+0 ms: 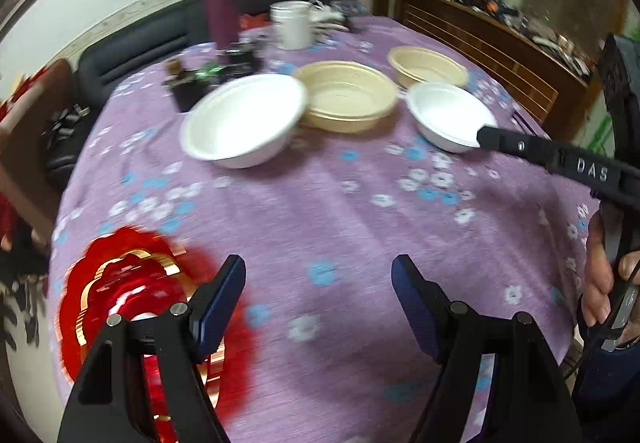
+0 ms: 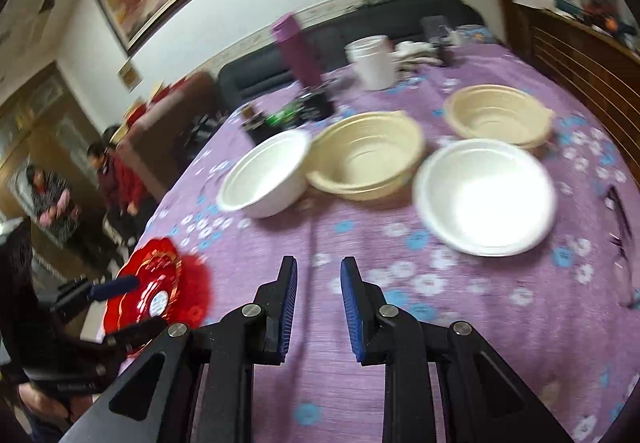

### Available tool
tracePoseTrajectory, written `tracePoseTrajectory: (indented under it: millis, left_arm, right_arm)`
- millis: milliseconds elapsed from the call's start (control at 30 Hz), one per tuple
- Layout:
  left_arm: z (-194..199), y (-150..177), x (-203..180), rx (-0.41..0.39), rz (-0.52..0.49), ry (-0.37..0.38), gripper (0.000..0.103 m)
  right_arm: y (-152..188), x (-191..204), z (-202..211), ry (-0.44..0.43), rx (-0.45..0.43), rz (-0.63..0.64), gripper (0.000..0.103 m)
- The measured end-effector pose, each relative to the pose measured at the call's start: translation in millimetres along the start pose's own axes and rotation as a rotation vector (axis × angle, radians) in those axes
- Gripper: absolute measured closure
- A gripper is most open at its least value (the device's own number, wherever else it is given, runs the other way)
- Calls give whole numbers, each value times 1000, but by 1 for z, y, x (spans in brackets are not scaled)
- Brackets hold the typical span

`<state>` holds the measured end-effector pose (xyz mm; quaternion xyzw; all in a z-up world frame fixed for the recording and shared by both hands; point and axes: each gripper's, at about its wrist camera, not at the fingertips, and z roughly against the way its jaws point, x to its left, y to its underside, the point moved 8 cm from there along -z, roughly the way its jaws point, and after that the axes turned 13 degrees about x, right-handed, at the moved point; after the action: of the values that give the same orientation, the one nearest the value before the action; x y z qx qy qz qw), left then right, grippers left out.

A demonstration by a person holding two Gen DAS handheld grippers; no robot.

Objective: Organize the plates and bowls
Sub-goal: 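Set the stacked red plates on the table and open both tools, then move the right tool to the white foam bowl and grasp its rim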

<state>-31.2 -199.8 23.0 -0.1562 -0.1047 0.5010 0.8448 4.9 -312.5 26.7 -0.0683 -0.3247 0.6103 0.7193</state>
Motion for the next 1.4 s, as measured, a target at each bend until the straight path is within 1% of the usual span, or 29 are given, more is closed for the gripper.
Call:
tracePoseTrajectory:
  millis: [67, 233, 300, 367, 433, 500, 600, 667, 767, 800, 867, 933, 1067, 1133, 1200, 1233, 1267, 1300, 1333, 1367, 1400]
  left_arm:
    - [-8, -7, -25, 18, -34, 24, 28]
    - [-23, -21, -76, 56, -84, 93, 28]
    - [-26, -26, -92, 61, -99, 116, 28]
    - [-27, -32, -104, 59, -119, 122, 28]
    - [-28, -41, -108, 54, -123, 112, 28]
    - [-28, -51, -105, 50, -113, 119, 28]
    - [-30, -69, -92, 42, -68, 133, 28]
    - [-36, -83, -85, 44, -43, 137, 28]
    - [-45, -100, -85, 43, -37, 147, 29]
    - [-49, -105, -86, 41, -33, 140, 30]
    - [-60, -115, -86, 53, -16, 144, 40]
    - [-73, -125, -87, 75, 6, 162, 47]
    - [-89, -139, -87, 85, 35, 160, 48]
    - [-95, -144, -89, 95, 43, 176, 48]
    - [-103, -150, -91, 97, 43, 173, 48]
    - [-106, -152, -92, 97, 43, 170, 52]
    - [-110, -156, -93, 98, 42, 171, 60]
    - [-114, -158, -94, 103, 41, 172, 64]
    - [-119, -161, -95, 107, 39, 172, 73]
    - [-122, -162, -96, 112, 38, 175, 76]
    - [-123, -162, -98, 110, 34, 190, 78]
  right_arm:
    - [1, -24, 11, 30, -26, -37, 79]
    - [4, -70, 30, 55, -57, -117, 79]
    - [3, -83, 34, 73, -67, -136, 79]
    - [3, -93, 38, 71, -72, -156, 79]
    - [3, -100, 40, 73, -75, -165, 79]
    - [2, -107, 44, 84, -82, -170, 79]
    - [-1, -115, 47, 99, -91, -190, 79]
    - [-5, -122, 49, 114, -100, -204, 79]
    - [-9, -133, 49, 125, -98, -223, 79]
    - [-9, -135, 48, 124, -96, -226, 79]
    - [-12, -139, 44, 123, -86, -231, 79]
    - [-16, -140, 37, 110, -69, -234, 79]
    - [-25, -147, 21, 112, -39, -250, 79]
    - [-31, -152, 14, 132, -32, -252, 79]
    - [-35, -156, 8, 138, -24, -262, 79]
    - [-37, -158, 4, 136, -18, -266, 79]
    - [-39, -160, 0, 140, -13, -267, 79]
    - [-40, -162, -3, 149, -8, -267, 79]
    - [-41, -164, -8, 158, 1, -269, 79]
    - [-42, -165, -12, 155, 6, -270, 79]
    - [-42, -166, -16, 155, 13, -270, 83]
